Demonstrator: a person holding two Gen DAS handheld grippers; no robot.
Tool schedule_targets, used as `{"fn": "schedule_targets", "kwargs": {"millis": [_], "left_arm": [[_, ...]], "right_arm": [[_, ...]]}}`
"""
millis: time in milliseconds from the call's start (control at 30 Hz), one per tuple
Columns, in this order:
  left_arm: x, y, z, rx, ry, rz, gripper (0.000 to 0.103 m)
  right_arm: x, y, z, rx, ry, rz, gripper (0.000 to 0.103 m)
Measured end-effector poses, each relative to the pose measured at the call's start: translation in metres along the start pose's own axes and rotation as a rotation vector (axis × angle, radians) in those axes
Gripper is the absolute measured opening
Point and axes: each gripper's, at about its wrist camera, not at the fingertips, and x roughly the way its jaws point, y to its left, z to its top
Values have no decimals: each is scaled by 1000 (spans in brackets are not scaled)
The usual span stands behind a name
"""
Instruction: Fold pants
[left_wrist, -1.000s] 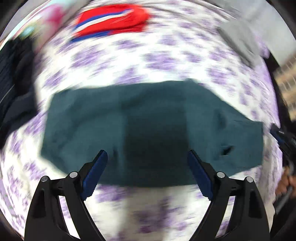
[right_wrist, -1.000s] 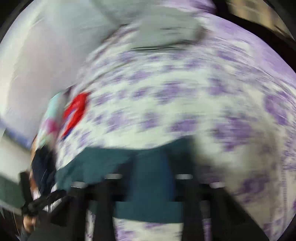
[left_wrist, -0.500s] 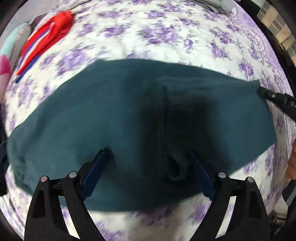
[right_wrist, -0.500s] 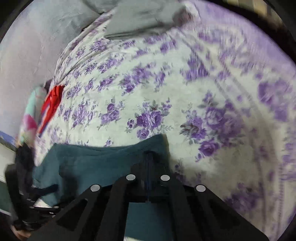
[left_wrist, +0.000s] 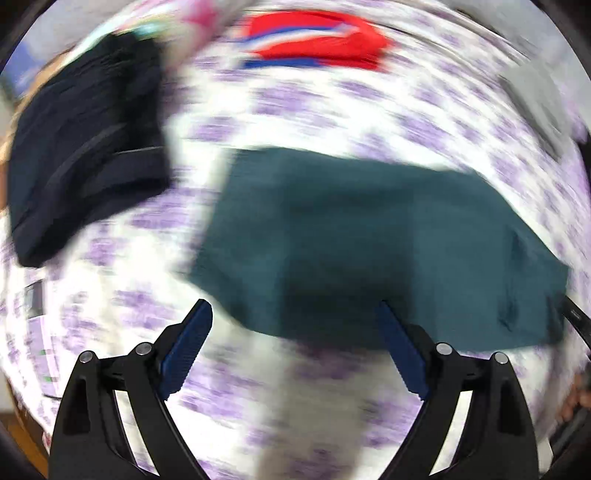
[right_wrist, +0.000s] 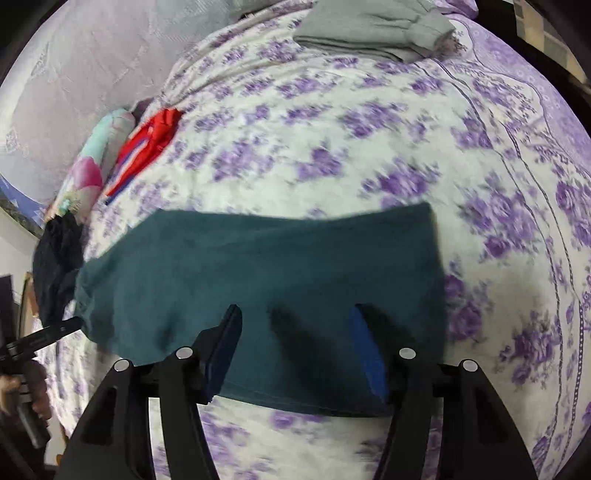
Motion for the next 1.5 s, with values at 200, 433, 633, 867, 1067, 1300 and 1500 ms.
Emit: {"fn": "schedule_targets", "kwargs": {"millis": [200, 433, 633, 867, 1067, 1300, 1500], "left_arm": [[16, 32, 18, -18, -30, 17, 84], [48, 2, 26, 98, 26, -22, 66], [41, -10, 30, 192, 6, 39, 23], [-37, -56, 21, 248, -68, -285, 20], [-43, -153, -5, 357, 51, -589, 58], [-58, -121, -5, 309, -34, -523, 86], [-28, -59, 9, 109, -30, -364, 87]], "right_arm": [[-11, 19, 3, -29, -15, -9, 69], [-19, 9, -15, 46, -11, -23, 69], [-26, 1, -25, 89, -24, -47, 69], [-38, 4, -15, 96, -68, -10, 69], [-32, 27, 1, 70, -58, 63, 70], [-17, 47, 0, 39, 0, 134, 76], [6, 65, 3, 67, 59, 218, 85]]}}
